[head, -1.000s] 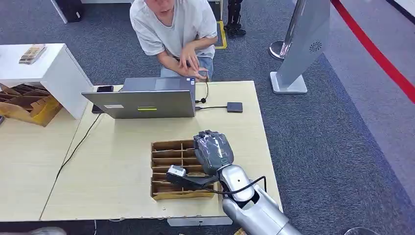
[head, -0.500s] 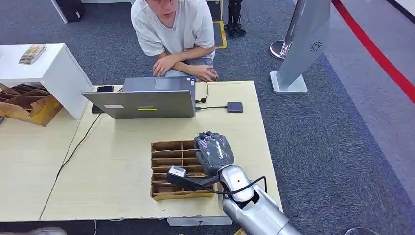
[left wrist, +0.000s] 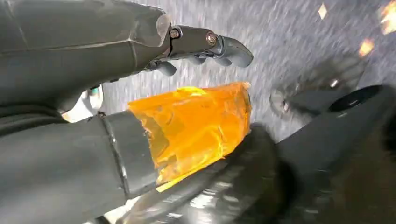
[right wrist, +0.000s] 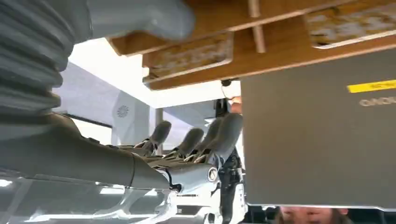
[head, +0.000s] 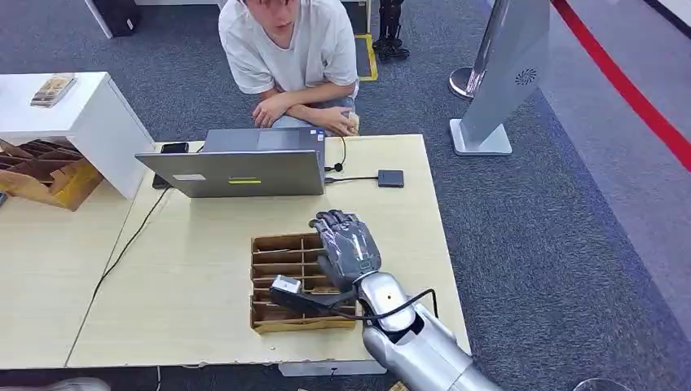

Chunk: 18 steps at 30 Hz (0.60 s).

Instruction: Pass the card to the sensor for recognition and then transmit it.

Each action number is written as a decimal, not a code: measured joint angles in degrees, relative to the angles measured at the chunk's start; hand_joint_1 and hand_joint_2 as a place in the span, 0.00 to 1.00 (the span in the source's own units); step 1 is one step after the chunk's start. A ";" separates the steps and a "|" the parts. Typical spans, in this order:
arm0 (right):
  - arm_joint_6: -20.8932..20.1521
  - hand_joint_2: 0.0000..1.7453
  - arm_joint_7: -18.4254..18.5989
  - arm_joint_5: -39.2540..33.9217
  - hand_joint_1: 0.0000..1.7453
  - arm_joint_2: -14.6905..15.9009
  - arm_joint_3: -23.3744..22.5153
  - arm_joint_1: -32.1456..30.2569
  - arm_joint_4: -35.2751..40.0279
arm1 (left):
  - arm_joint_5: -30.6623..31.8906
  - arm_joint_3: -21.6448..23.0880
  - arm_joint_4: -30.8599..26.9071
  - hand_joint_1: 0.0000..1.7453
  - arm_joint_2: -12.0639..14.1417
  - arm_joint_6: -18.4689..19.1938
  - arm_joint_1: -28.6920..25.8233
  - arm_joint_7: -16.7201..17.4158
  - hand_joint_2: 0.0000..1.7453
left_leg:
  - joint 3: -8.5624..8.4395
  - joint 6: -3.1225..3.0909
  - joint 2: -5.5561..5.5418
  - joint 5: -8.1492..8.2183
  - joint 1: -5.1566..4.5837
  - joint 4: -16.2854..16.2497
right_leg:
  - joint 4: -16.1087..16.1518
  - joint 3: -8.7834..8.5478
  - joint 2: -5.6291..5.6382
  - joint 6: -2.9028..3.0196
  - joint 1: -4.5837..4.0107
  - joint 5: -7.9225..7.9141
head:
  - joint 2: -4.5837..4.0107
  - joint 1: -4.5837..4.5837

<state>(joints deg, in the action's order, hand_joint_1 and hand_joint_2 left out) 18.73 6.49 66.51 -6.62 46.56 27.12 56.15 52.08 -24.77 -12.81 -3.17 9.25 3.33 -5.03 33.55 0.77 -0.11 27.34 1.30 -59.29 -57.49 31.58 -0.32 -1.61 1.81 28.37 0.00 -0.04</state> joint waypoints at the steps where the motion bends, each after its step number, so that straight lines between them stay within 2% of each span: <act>1: -0.02 1.00 -0.18 -0.29 0.82 -0.31 0.28 0.38 -0.26 | -0.81 -0.81 0.07 0.00 0.83 1.55 -0.55 -0.13 0.00 | 0.00 0.00 0.00 0.00 0.00 0.00 | 0.00 0.00 0.00 0.00 0.00 0.00 | 0.00 -0.02; 5: 0.07 1.00 -1.77 -2.01 0.96 -1.35 1.44 1.85 -1.90 | -4.28 -4.10 1.50 0.00 4.57 9.47 -2.81 -0.83 0.00 | 0.01 0.01 0.01 0.00 0.04 0.02 | 0.00 0.00 0.00 0.01 -0.02 0.01 | 0.00 0.00; 7: 0.13 1.00 -2.62 -2.95 1.00 -1.84 2.08 2.50 -2.73 | -5.60 -5.62 2.54 0.00 6.69 12.96 -3.87 -1.22 0.00 | 0.01 0.01 0.02 0.00 0.04 0.02 | 0.00 0.00 -0.01 0.02 -0.02 0.01 | 0.00 -0.04; 8: 0.26 1.00 -3.10 -3.52 0.99 -2.12 2.49 2.86 -3.24 | -6.07 -6.44 3.19 0.00 7.57 14.22 -4.37 -1.66 0.00 | 0.01 0.01 0.01 0.00 0.04 0.02 | 0.00 0.00 -0.02 0.02 -0.02 0.02 | 0.00 0.00; 12: 0.76 1.00 -4.22 -5.18 1.00 -2.82 3.73 4.24 -5.26 | -6.97 -8.17 5.37 0.00 10.44 14.86 -5.45 -2.73 0.00 | 0.01 0.02 0.00 -0.01 0.03 0.02 | 0.00 0.00 -0.03 0.02 -0.01 0.02 | 0.00 -0.02; 18: 0.94 1.00 -4.72 -6.45 1.00 -3.82 5.62 5.42 -7.10 | -7.82 -9.48 8.50 0.00 11.82 14.35 -5.48 -3.76 0.00 | 0.01 0.03 0.00 -0.02 0.02 0.01 | 0.00 -0.01 -0.02 0.02 -0.01 0.00 | 0.00 0.00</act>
<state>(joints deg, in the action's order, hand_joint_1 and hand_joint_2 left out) 19.67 1.77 60.06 -10.45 52.17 32.54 49.05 44.26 -34.25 -4.30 8.66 23.61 -2.16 -8.79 33.56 0.80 -0.11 27.32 1.32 -59.28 -57.48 31.57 -0.34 -1.60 1.80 28.38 0.00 -0.04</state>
